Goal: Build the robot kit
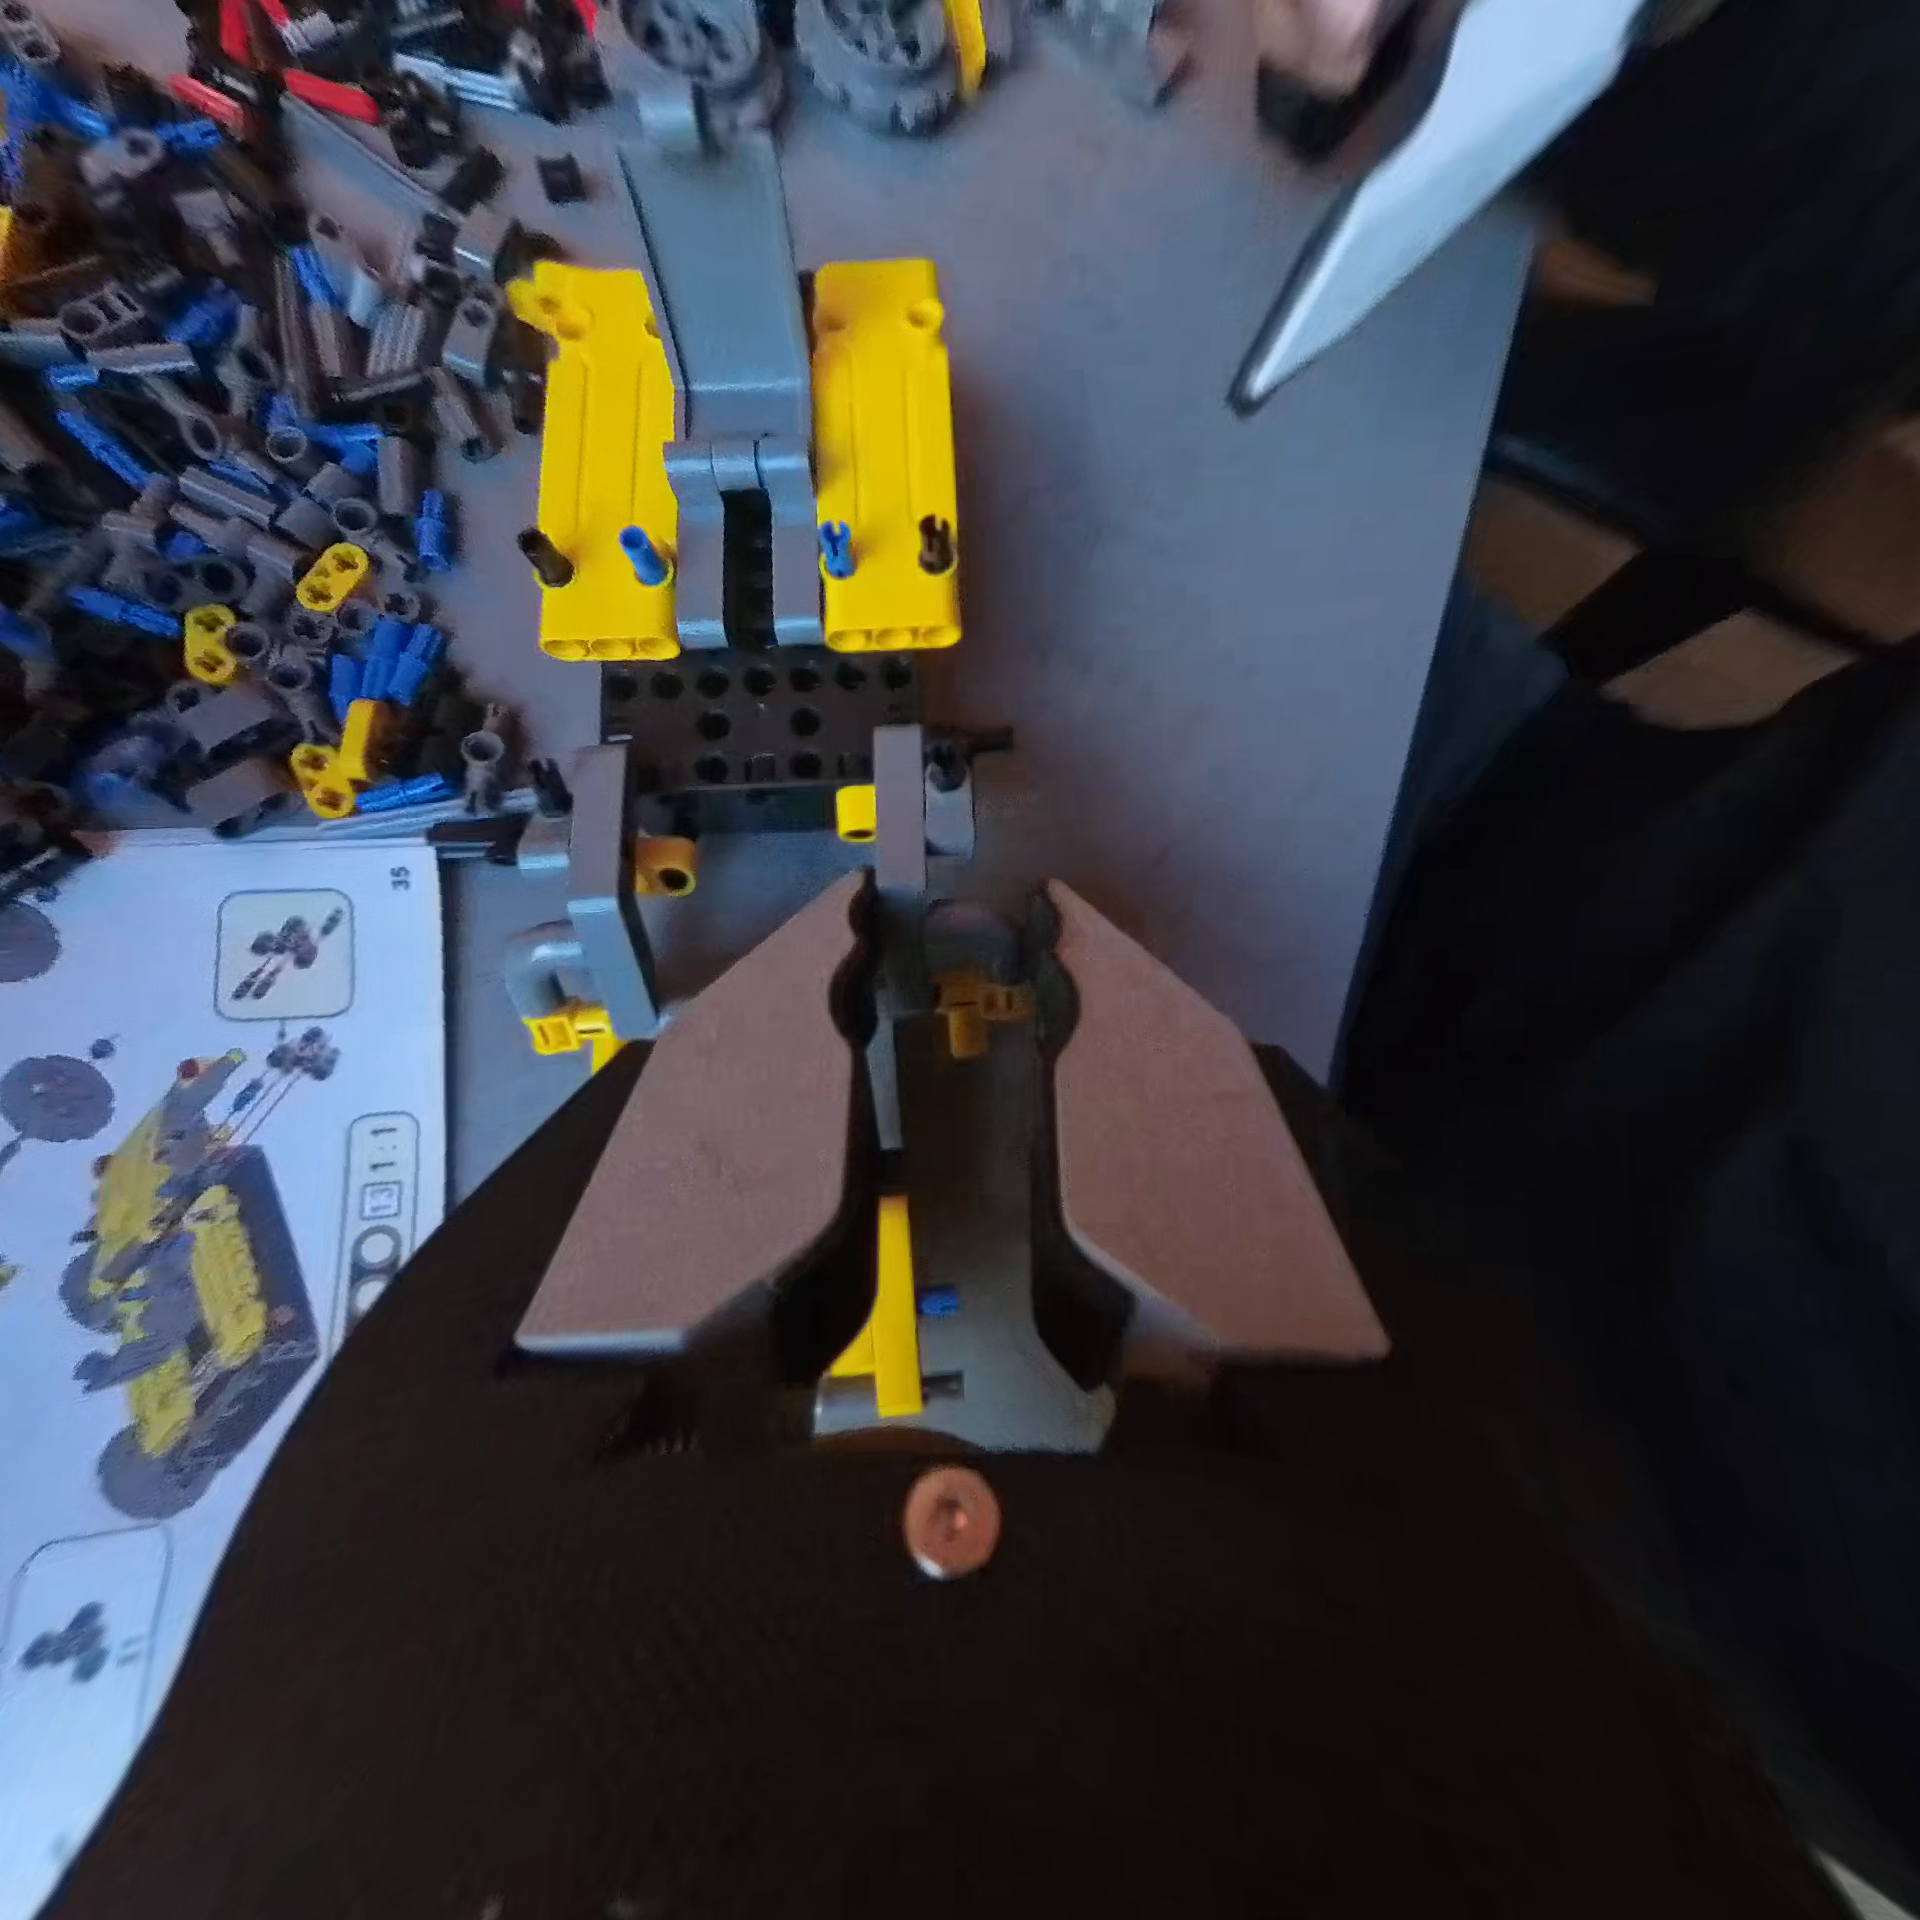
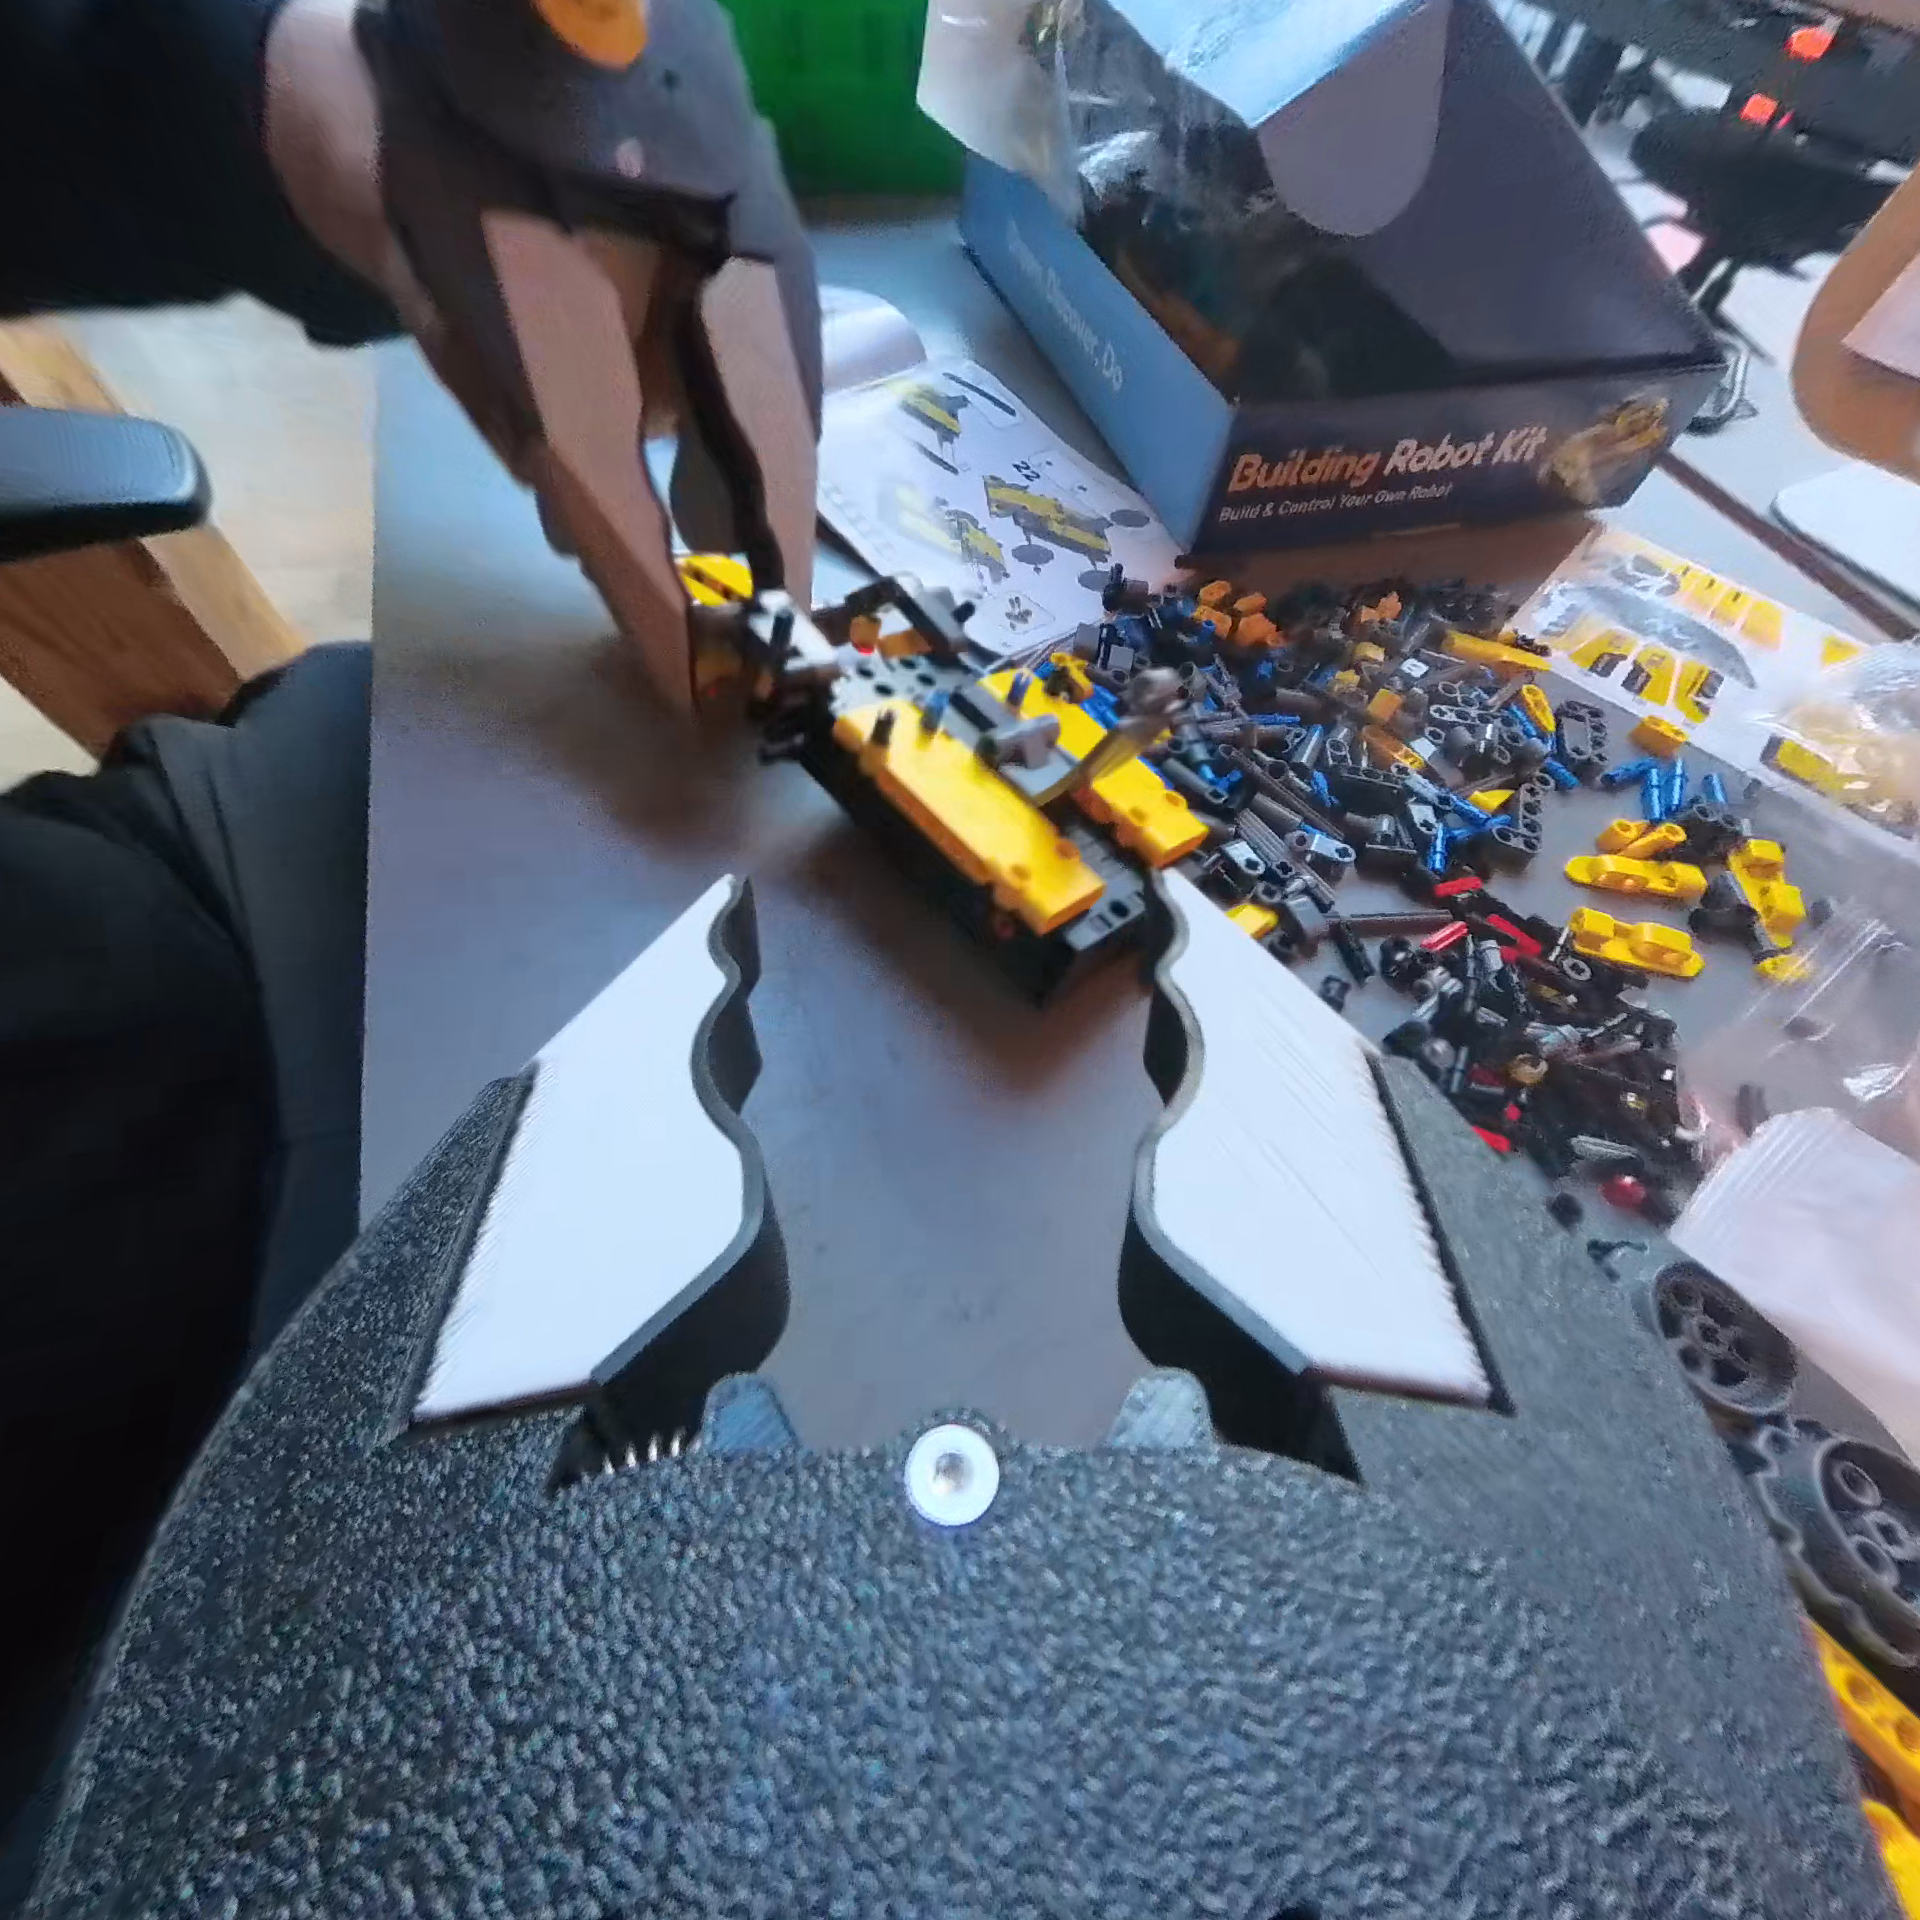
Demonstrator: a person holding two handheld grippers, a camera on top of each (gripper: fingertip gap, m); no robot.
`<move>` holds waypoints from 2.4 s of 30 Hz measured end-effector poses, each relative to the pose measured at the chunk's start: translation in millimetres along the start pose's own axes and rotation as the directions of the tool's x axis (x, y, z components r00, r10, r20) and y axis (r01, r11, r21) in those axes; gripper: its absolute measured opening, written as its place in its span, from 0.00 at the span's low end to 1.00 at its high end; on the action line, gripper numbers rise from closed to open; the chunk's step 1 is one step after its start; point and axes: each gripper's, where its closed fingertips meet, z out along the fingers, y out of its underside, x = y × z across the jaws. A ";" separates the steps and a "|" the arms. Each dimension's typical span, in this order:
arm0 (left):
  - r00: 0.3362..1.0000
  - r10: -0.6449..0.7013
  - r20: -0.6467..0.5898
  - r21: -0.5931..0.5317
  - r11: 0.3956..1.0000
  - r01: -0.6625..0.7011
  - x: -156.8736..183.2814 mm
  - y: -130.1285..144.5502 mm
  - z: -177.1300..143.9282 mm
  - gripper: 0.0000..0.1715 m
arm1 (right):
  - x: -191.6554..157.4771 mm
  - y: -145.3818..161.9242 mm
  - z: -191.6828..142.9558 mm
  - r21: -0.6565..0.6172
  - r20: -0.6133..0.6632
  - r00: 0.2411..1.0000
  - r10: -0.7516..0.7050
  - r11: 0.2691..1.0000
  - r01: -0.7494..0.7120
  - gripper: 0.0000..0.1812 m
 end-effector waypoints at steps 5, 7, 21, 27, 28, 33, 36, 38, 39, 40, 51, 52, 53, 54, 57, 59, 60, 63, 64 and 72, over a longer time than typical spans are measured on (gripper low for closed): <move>0.941 -0.197 -0.275 0.073 0.972 0.224 7.8 -25.2 -29.5 0.14 | 7.9 6.1 8.2 -0.105 -0.185 0.955 -0.231 0.971 0.215 0.41; 0.882 -0.267 -0.387 0.081 0.943 0.322 10.5 -32.0 -38.7 0.14 | 9.4 8.3 16.9 -0.139 -0.178 0.946 -0.270 0.959 0.247 0.42; 0.916 -0.299 -0.266 0.203 0.912 0.357 -15.2 -24.1 -49.1 0.22 | 5.8 17.2 44.2 -0.292 0.103 0.989 -0.105 0.948 0.131 0.22; 0.995 0.022 0.100 0.135 0.990 -0.035 -27.0 -20.1 -39.9 0.36 | 7.2 14.1 45.4 -0.393 0.246 0.957 0.152 0.919 -0.045 0.22; 0.996 0.031 0.085 0.113 0.993 -0.041 -26.5 -18.4 -32.2 0.35 | 7.7 13.8 45.7 -0.414 0.260 0.946 0.195 0.907 -0.073 0.22; 0.999 -0.043 -0.018 0.183 0.982 0.045 -31.3 -30.9 -22.5 0.24 | 8.9 13.4 42.9 -0.499 0.295 0.887 0.355 0.849 -0.173 0.22; 0.989 -0.114 -0.093 0.212 0.968 0.131 -36.0 -31.5 -24.2 0.21 | 9.1 9.2 44.0 -0.504 0.309 0.836 0.453 0.824 -0.260 0.22; 0.972 -0.169 -0.161 0.229 0.952 0.203 -38.1 -31.9 -24.8 0.21 | 9.3 6.7 44.8 -0.506 0.322 0.797 0.511 0.804 -0.312 0.22; 0.962 -0.193 -0.191 0.233 0.944 0.235 -39.0 -31.8 -25.0 0.22 | 9.9 5.8 45.4 -0.502 0.328 0.785 0.526 0.801 -0.327 0.21; 0.954 -0.211 -0.214 0.239 0.935 0.260 -40.1 -32.0 -25.2 0.21 | 10.7 5.1 46.2 -0.493 0.335 0.785 0.522 0.807 -0.326 0.21; 0.993 -0.072 -0.090 0.273 0.957 0.094 -26.4 -31.3 -26.1 0.22 | 14.0 -17.2 41.2 -0.269 -0.007 0.974 -0.226 0.939 0.216 0.31; 1.000 0.001 -0.021 0.270 0.963 0.005 -22.8 -31.2 -25.3 0.21 | 11.6 -14.8 39.7 -0.281 -0.023 0.971 -0.238 0.934 0.222 0.31; 0.996 0.075 0.056 0.257 0.962 -0.087 -19.9 -30.7 -24.4 0.21 | 8.9 -11.4 38.2 -0.285 -0.024 0.975 -0.219 0.937 0.203 0.32; 0.981 0.148 0.123 0.230 0.958 -0.173 -16.4 -29.2 -23.3 0.21 | 4.2 -5.0 37.1 -0.295 0.004 0.984 -0.181 0.940 0.174 0.33; 0.884 0.384 0.267 0.116 0.898 -0.425 -2.4 -22.9 -19.3 0.21 | -0.2 13.2 37.3 -0.319 0.057 0.990 -0.125 0.938 0.137 0.43; 0.810 0.480 0.336 0.066 0.846 -0.529 3.0 -23.6 -21.6 0.21 | -11.7 14.6 38.3 -0.291 0.122 0.977 -0.173 0.935 0.202 0.32; 0.767 0.525 0.370 0.047 0.813 -0.580 4.8 -24.6 -24.1 0.21 | -11.9 14.7 39.6 -0.287 0.115 0.967 -0.228 0.924 0.252 0.31; 0.609 0.646 0.461 -0.053 0.705 -0.708 8.1 -23.4 -29.2 0.22 | -7.5 17.9 43.2 -0.328 0.071 0.876 -0.476 0.819 0.472 0.21; 0.578 0.675 0.459 -0.076 0.677 -0.732 13.4 -20.7 -28.0 0.23 | -2.1 19.6 44.3 -0.362 0.043 0.831 -0.554 0.767 0.530 0.22; 0.808 0.521 0.276 0.091 0.823 -0.561 47.8 3.1 -24.1 0.31 | 24.2 34.5 31.6 -0.472 -0.036 0.793 -0.609 0.710 0.523 0.30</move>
